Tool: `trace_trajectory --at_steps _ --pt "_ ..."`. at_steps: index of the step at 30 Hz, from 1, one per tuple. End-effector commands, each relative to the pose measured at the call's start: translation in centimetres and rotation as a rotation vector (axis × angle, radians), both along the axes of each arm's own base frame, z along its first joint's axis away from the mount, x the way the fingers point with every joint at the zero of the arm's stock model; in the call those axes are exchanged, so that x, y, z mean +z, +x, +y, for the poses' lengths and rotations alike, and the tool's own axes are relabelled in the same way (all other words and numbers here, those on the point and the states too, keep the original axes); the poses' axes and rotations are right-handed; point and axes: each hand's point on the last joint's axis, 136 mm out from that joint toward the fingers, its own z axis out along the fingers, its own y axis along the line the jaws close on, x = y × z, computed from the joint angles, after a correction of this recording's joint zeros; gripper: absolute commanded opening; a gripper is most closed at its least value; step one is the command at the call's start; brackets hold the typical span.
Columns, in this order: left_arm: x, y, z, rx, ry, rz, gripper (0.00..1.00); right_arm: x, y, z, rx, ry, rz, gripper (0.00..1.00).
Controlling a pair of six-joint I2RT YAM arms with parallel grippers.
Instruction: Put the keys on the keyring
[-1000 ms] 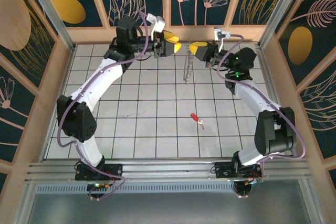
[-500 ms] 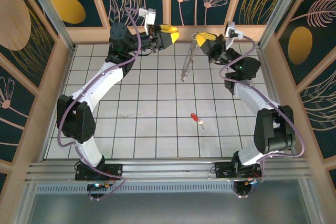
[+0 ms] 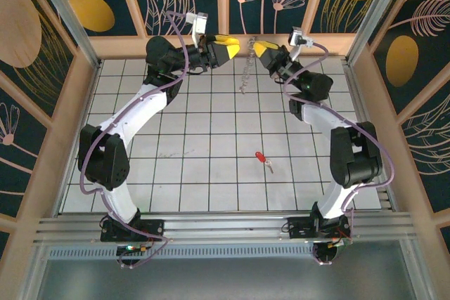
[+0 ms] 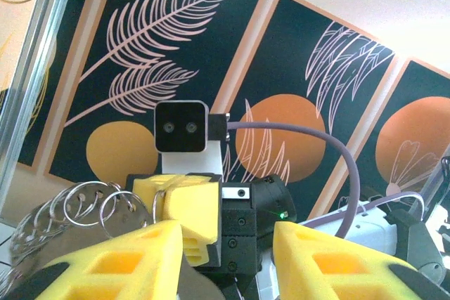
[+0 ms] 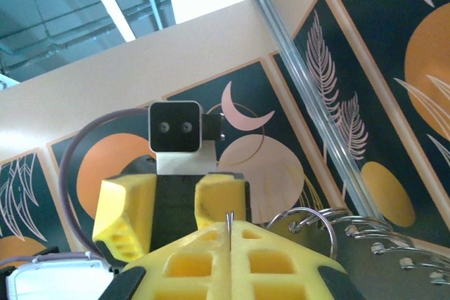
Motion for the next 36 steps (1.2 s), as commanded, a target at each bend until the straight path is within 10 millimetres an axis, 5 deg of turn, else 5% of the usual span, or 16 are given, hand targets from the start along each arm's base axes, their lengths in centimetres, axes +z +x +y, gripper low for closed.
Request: trace_trajectory --at_steps 1,7,16,36 --pt "-0.3 0.1 0.0 -0.012 -0.008 -0.016 0.37 3.4 -2.5 -0.4 0.02 0.087 -0.163 0.0" --pt "-0.4 0.0 0.0 -0.021 -0.009 -0.014 0.33 3.3 -2.2 0.5 0.041 0.099 -0.151 0.0" --pt "-0.8 0.5 -0.1 -0.007 0.005 -0.004 0.43 3.2 -2.3 0.8 0.057 0.097 -0.148 0.0" --pt "-2.1 2.0 -0.5 0.034 0.025 0.021 0.43 2.9 -2.8 1.6 0.086 0.081 -0.141 0.0"
